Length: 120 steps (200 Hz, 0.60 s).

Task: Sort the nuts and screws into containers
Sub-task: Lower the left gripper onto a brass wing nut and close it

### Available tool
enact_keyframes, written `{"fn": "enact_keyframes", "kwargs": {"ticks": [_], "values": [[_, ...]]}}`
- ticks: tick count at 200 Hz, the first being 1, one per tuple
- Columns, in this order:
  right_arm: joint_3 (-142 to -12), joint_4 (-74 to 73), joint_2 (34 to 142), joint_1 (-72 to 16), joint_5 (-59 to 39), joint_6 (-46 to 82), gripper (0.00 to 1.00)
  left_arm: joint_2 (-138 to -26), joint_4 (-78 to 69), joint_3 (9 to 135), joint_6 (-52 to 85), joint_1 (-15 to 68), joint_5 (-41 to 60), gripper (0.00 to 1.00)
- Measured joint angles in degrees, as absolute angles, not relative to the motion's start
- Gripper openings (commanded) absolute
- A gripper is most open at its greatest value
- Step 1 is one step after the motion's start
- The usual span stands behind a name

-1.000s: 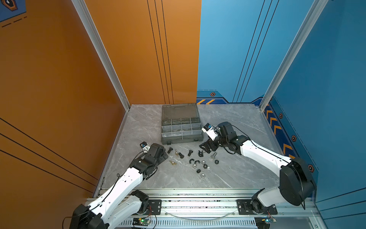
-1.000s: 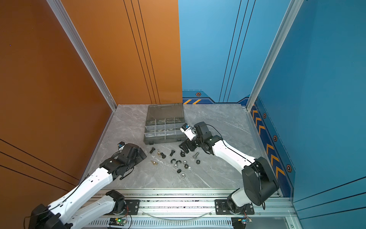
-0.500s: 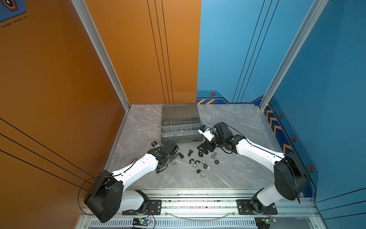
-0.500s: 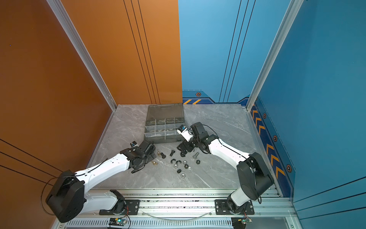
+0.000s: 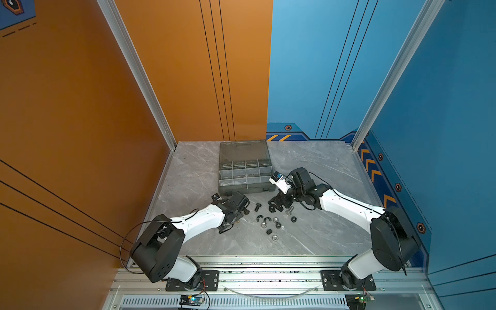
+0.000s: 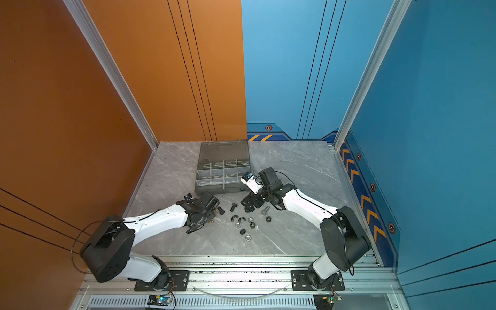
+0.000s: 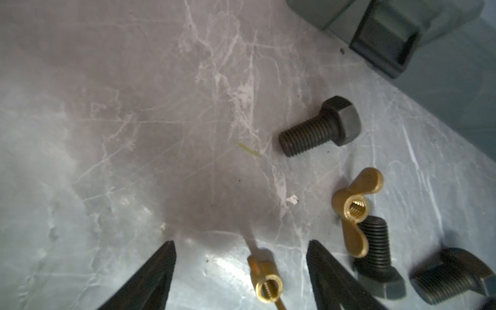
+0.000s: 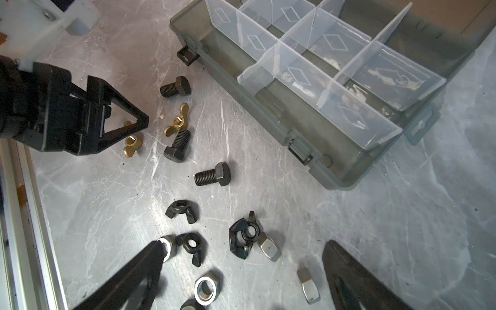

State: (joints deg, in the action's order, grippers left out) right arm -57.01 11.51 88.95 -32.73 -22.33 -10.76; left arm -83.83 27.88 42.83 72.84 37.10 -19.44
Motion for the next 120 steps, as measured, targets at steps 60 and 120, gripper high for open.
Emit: {"fn": "enact_keyframes", "kwargs": {"ticks": [60, 120], "values": [[-56.4, 11.5, 88.9, -32.7, -22.3, -10.8, 0.95, -85.2, 26.3, 42.8, 73.5, 37.3, -19.4, 0.55], [-56.4, 11.5, 88.9, -32.7, -22.3, -10.7, 0.94, -85.2, 26.3, 42.8, 73.5, 37.9, -19.4, 0.50]]}}
